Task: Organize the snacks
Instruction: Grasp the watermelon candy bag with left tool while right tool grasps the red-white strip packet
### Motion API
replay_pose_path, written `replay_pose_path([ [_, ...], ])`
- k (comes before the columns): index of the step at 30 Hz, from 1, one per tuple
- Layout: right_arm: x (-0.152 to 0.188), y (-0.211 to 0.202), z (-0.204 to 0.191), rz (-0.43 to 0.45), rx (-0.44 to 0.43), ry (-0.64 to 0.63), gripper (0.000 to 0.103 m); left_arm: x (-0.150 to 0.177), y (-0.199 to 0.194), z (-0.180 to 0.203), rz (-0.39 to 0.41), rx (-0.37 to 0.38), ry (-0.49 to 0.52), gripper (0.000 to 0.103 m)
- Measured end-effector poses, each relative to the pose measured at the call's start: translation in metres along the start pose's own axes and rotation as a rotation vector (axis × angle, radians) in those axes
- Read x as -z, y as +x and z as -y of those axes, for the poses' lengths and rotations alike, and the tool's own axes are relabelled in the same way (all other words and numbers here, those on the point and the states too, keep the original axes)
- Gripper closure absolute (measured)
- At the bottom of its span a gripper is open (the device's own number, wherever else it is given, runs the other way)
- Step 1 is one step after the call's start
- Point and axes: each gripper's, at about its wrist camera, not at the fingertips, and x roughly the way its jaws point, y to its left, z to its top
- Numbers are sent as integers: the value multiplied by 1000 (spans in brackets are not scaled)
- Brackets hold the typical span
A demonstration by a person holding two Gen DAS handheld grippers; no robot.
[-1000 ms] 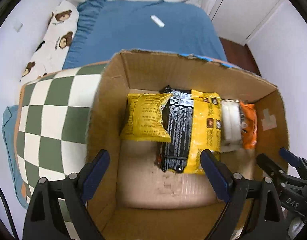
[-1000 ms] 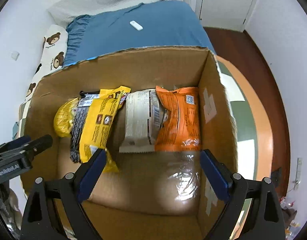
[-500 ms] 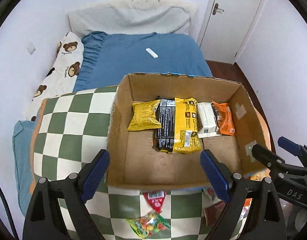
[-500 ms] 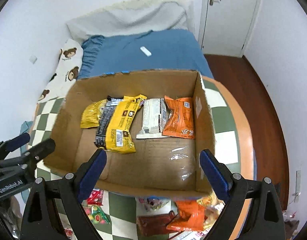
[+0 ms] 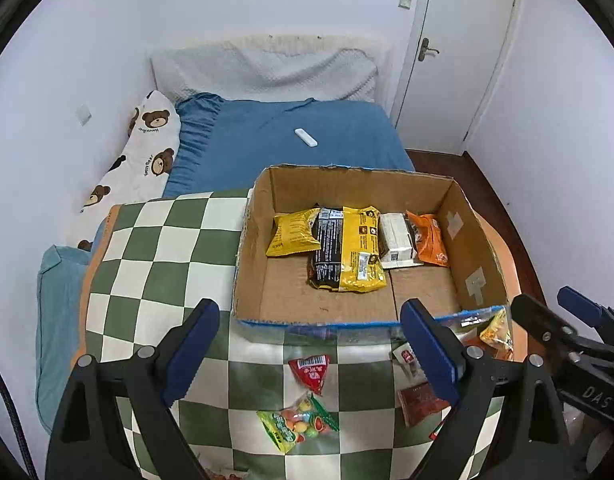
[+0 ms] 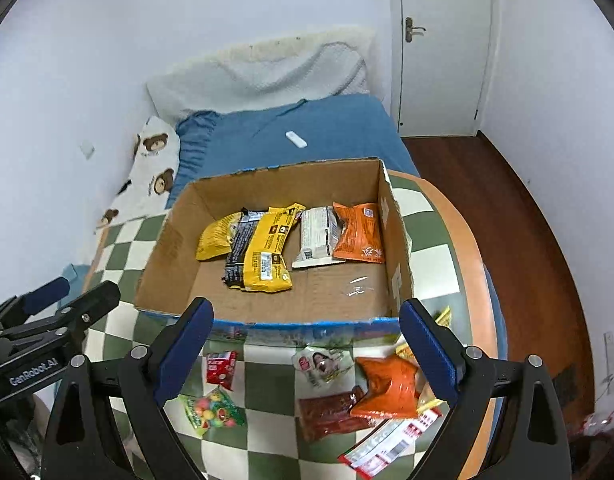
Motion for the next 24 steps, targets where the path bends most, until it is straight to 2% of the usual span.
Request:
replay_pose_path([
  [4,14,-9,10,-4,-25,54,6,17,2,4,-31,4,8,10],
  [8,39,2,34,-61,-45,149,6,42,18,7,-93,-11,34,10],
  [12,83,34,69,-187,-50,265,6,77,50,9,-207,-45,79,10],
  [15,117,60,96,-274,-61,375,6,99,77,3,-297,-56,71,10],
  [19,152,95,109,-367,-147,484,6,119,108,-7,-390,-70,60,10],
  [22,167,116,104,-405,-174,503,6,132,125,-7,-428,-101,134,10],
  [24,173,127,97,-430,-185,498,6,140,134,4,-447,-108,246,10],
])
